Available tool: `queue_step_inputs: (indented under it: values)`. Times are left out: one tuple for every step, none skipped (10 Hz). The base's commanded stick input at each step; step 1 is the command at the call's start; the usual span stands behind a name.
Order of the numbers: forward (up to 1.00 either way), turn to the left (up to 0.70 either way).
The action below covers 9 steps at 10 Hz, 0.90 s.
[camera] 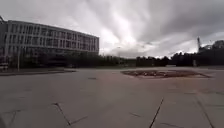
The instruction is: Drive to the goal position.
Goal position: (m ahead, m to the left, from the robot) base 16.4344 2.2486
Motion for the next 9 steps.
queue_step_inputs:
  values:
    - [0.7, 0.0]
    - [0.7, 0.0]
    - [0.7, 0.0]
    - [0.7, 0.0]
    - [0.7, 0.0]
    - [0.7, 0.0]
    - [0.7, 0.0]
    - [0.7, 0.0]
    - [0.7, 0.0]
